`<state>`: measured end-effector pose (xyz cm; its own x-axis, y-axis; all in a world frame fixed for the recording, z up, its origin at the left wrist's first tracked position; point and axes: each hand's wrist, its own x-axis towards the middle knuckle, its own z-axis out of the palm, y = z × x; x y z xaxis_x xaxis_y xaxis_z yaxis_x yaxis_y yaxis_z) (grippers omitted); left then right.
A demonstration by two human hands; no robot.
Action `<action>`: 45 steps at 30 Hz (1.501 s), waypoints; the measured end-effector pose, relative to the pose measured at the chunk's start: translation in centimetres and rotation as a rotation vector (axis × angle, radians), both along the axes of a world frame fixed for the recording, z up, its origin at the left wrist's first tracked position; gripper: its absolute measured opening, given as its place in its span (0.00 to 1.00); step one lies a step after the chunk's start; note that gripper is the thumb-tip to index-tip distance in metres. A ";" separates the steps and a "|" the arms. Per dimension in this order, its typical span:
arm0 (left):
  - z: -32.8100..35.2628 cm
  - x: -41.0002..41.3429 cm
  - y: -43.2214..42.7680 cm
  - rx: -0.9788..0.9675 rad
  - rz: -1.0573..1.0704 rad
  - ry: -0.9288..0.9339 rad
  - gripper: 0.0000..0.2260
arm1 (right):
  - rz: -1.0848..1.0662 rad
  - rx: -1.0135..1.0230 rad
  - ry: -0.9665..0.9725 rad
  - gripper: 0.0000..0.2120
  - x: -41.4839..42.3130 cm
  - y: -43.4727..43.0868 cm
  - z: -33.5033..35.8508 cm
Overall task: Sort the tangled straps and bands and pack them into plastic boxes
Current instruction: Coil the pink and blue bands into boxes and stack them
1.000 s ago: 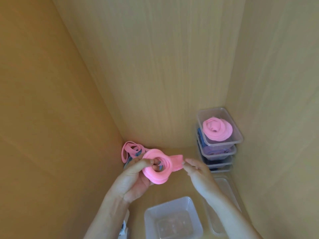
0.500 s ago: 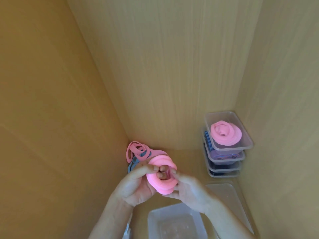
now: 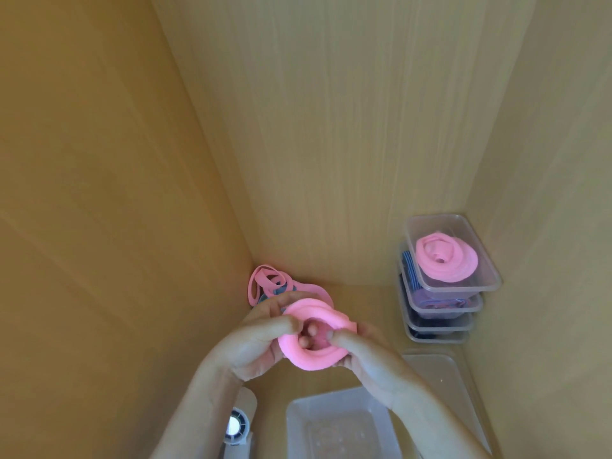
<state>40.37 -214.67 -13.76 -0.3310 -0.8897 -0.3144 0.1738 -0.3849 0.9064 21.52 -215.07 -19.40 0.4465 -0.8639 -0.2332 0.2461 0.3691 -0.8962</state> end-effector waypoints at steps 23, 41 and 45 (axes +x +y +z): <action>-3.0 -0.4 -0.1 -0.327 0.298 -0.293 0.15 | -0.011 0.107 -0.132 0.14 0.6 -0.1 -0.1; -4.4 -0.8 2.2 -0.283 0.246 -0.003 0.24 | -0.085 0.286 -0.401 0.27 0.0 -0.6 0.3; -4.7 -0.4 2.3 -0.287 0.254 -0.037 0.23 | -0.035 0.288 -0.382 0.21 0.0 -0.4 0.2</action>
<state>39.97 -212.33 -18.50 -0.0817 -0.9955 -0.0479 0.1963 -0.0632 0.9785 21.53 -215.51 -19.18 0.5183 -0.8043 -0.2905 0.5546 0.5747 -0.6018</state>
